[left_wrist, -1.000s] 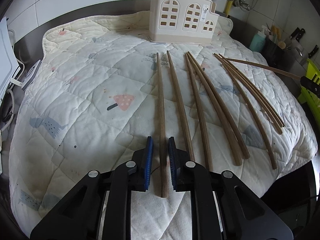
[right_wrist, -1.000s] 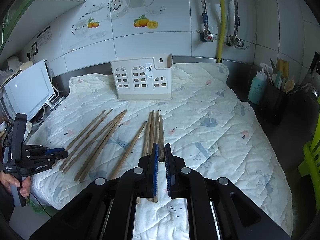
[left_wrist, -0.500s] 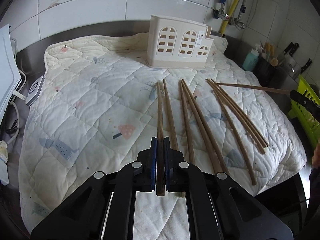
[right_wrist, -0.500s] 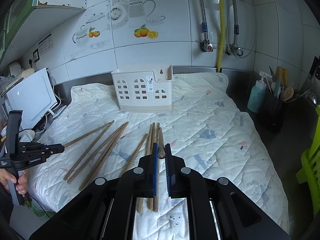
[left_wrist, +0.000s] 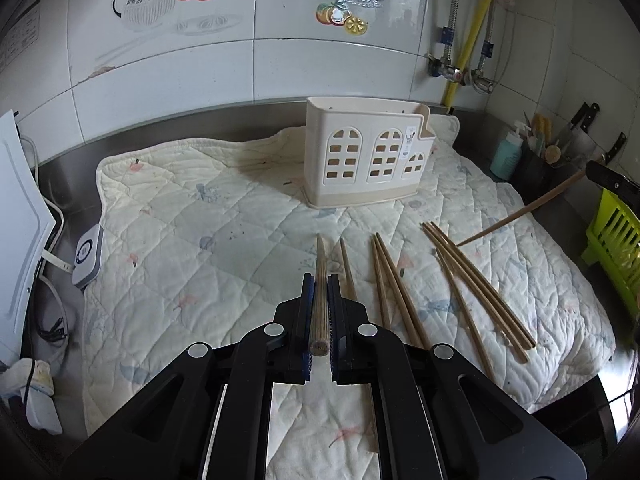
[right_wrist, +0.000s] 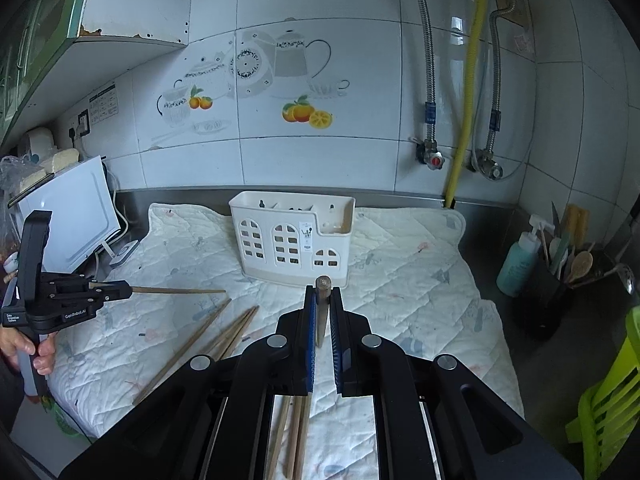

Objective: Organize utensils
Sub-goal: 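Lift the chopstick with the left tool and drop it into the white holder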

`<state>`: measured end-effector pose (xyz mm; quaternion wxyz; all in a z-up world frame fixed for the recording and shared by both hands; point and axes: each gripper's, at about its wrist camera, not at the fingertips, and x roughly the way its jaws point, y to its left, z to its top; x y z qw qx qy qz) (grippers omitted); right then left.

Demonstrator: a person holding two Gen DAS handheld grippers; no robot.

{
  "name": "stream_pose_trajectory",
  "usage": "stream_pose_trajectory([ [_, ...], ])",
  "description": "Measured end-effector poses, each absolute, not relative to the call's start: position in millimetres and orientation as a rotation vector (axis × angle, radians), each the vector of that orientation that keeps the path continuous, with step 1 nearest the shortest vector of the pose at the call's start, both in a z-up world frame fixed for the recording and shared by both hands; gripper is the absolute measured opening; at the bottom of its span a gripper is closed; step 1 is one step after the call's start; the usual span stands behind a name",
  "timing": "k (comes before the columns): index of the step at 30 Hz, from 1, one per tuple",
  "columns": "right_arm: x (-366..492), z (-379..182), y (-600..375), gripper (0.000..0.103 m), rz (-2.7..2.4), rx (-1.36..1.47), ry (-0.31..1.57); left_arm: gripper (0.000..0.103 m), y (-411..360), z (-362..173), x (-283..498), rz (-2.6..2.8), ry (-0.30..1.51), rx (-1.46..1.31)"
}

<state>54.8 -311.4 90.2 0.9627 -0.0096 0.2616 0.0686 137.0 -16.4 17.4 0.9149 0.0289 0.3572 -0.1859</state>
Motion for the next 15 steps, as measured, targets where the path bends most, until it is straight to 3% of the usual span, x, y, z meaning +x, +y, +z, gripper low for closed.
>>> stream_pose_trajectory([
  [15, 136.2, 173.2, -328.3, 0.007, 0.219, 0.029, 0.470, 0.005, -43.7, 86.4, 194.0, -0.419, 0.676, 0.131],
])
